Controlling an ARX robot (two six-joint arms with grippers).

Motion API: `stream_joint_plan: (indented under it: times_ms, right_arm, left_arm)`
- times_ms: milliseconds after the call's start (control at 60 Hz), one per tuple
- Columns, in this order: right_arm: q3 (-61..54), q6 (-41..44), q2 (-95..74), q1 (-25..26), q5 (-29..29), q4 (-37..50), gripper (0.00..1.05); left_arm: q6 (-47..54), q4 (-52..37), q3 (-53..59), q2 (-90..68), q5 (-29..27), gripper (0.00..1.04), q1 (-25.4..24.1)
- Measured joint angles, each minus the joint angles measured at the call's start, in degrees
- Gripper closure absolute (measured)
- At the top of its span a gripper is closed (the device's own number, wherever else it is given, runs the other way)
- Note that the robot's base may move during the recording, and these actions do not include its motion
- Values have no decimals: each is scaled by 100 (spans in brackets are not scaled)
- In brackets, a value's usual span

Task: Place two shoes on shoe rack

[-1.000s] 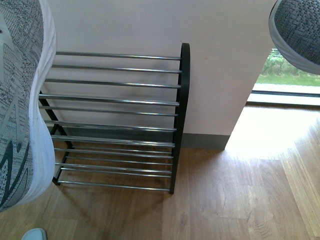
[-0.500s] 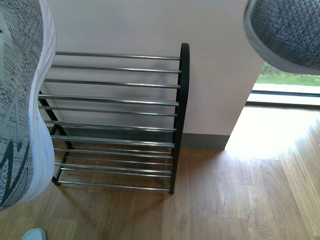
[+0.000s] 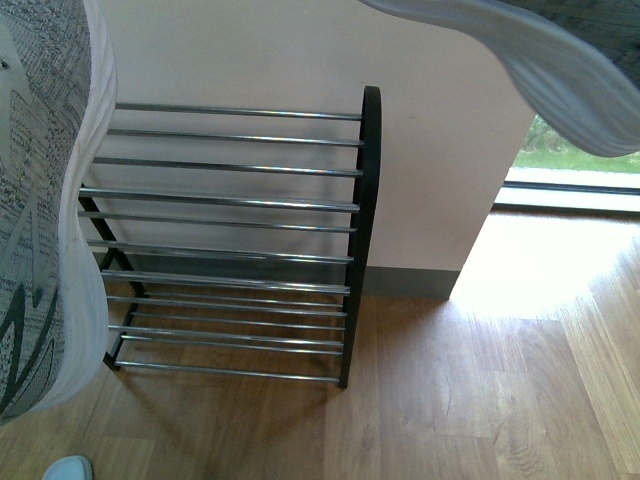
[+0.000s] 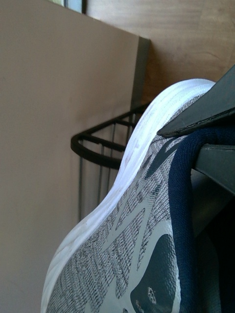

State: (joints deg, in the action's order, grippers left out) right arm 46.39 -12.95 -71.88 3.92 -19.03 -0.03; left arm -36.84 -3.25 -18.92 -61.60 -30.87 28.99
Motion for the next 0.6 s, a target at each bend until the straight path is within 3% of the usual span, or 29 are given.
stream_joint_plan:
  times_ms: [100,250,367,533,600]
  right_arm:
    - [352,-313,-275,-365,557,-455,103]
    - [927,-732,-693,-721,1985,-1248,103]
    - [1526,-1025,-1034,-1005,3556,-1958,103]
    - [1989,-1482,-1202,-1331,4690,-2577,103]
    - [2135,-1674,-1300,-1458,4876,-2793,103]
  left_arm:
    - [-2,0,0,0,-2,103,0]
    - [0,0,0,0,0,103,0]
    - [0,0,0,0,0,103,0]
    - [-2,0,0,0,-4,103,0]
    - [0,0,0,0,4,103,0]
